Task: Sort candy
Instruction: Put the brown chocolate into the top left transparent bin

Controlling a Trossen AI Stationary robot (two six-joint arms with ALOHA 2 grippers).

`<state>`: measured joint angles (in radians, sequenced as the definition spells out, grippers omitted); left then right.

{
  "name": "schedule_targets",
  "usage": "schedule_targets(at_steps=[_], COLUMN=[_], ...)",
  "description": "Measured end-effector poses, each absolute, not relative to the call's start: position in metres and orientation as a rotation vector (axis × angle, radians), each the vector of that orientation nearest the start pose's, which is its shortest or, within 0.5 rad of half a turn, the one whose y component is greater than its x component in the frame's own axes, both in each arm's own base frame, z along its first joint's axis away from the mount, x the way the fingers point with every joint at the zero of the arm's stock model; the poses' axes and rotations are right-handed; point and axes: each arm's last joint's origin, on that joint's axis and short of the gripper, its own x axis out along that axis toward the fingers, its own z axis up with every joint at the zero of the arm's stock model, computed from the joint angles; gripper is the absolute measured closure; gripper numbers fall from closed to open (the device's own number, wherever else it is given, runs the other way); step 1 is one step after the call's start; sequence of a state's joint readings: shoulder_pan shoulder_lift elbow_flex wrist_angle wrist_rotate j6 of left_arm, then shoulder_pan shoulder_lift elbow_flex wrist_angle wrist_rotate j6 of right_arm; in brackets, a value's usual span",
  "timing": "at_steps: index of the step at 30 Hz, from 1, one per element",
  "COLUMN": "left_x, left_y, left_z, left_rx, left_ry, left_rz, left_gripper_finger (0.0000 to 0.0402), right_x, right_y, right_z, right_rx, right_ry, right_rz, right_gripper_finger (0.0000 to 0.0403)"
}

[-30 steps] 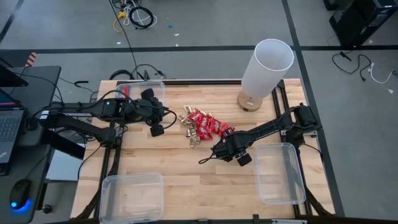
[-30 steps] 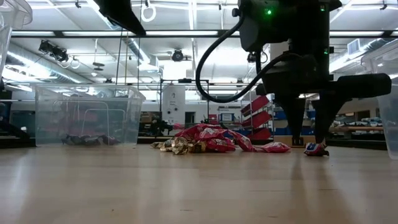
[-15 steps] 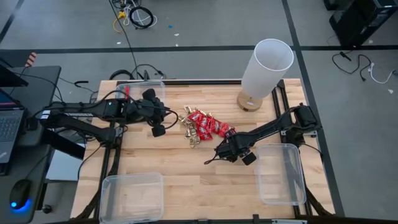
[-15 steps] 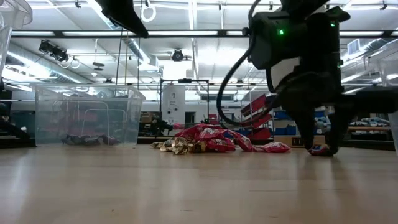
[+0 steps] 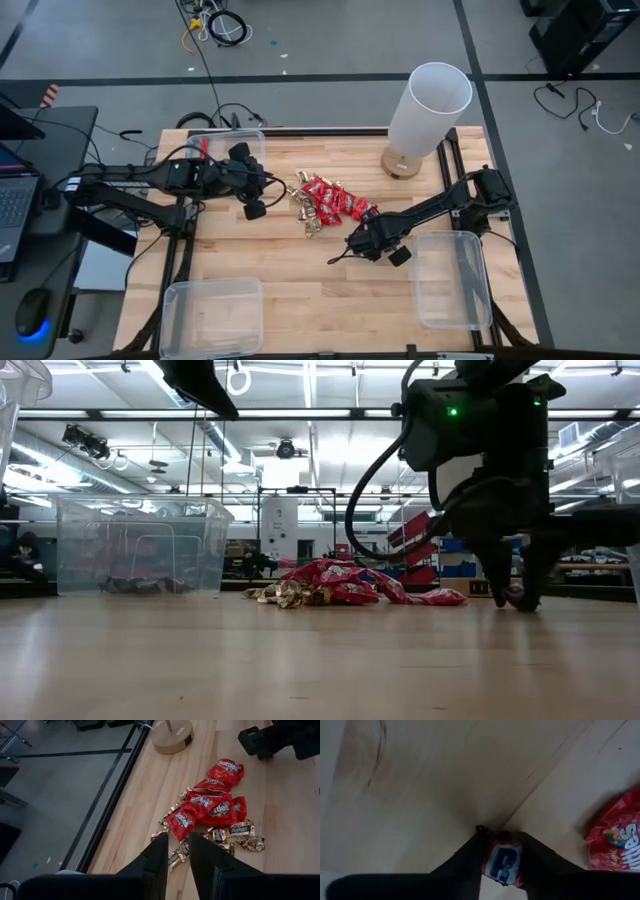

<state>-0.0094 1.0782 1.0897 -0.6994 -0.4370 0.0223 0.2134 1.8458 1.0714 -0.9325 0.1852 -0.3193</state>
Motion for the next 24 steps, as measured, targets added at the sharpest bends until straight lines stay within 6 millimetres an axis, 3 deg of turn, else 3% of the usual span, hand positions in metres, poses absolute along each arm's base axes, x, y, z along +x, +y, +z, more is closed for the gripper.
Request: schedule_targets(at_steps=[4,9,15,24], left_x=[0.212,0.214,0.215,0.225], left_y=[0.01,0.01,0.009,0.004], left_z=[0.34,0.341,0.343,0.34], left_rx=[0.174,0.169,0.176,0.157], left_ry=[0.677,0.651,0.639,0.62], left_rz=[0.403,0.404,0.36,0.267], left_gripper_finger=[0.0324,0.0324,0.0324,0.0324], right_x=[0.293,0.312,0.331,0.351], right_y=[0.058,0.061,0.065,0.07], right_z=[0.135,0.148,0.17,0.219], right_rx=[-0.563,-0.518,-0.435,-0.325], right_ry=[1.656,1.542,1.35,0.901], right_rz=[0.271,0.209,0.142,0.084], right_gripper_finger=[0.0351,0.0389,0.0396,0.0398])
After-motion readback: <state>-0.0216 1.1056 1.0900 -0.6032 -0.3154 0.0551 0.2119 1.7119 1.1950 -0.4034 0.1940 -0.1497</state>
